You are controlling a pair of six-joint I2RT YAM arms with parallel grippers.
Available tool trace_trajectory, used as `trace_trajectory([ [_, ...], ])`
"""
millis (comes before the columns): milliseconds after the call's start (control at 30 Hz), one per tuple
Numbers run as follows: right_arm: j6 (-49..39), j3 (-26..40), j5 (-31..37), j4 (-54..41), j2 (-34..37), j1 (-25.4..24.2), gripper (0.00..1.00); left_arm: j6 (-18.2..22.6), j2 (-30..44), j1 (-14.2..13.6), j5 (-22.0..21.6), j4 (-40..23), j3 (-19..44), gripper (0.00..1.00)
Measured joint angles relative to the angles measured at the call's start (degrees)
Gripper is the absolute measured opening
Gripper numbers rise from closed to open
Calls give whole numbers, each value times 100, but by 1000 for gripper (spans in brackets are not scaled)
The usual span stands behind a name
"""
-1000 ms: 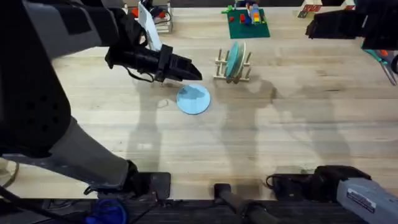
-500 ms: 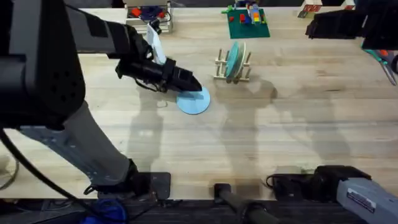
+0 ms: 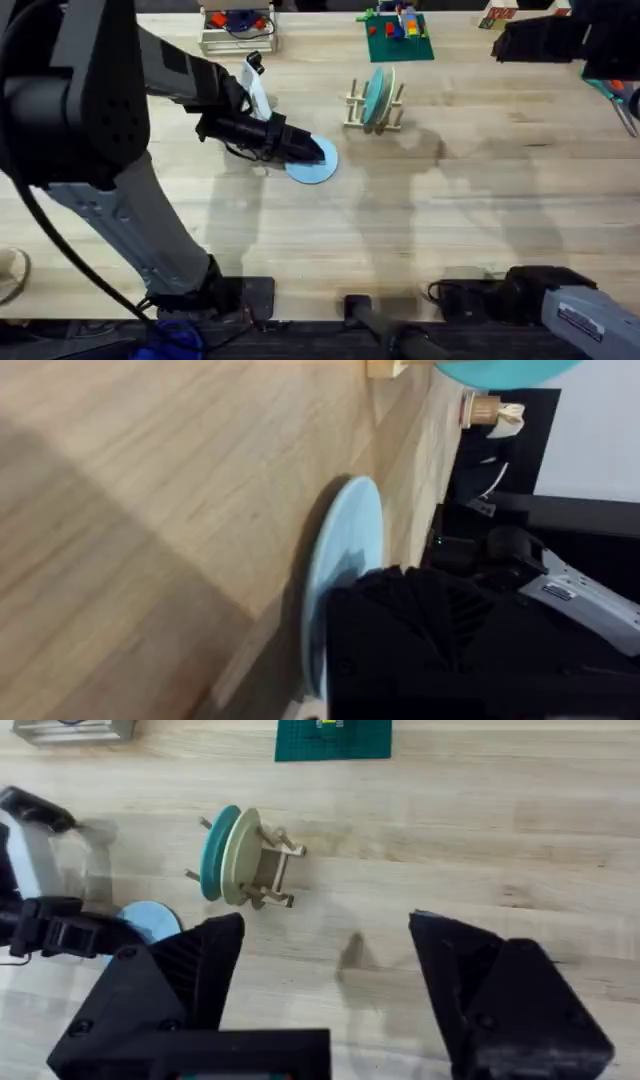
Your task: Pick up the plates from the table one by one and place each into a slot on the dish rack.
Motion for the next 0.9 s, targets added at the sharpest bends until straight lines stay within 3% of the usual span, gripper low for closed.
trace_trajectory([
  [900,0,0,0,-2,0,0,995,130,54,7,48,4,0,41],
])
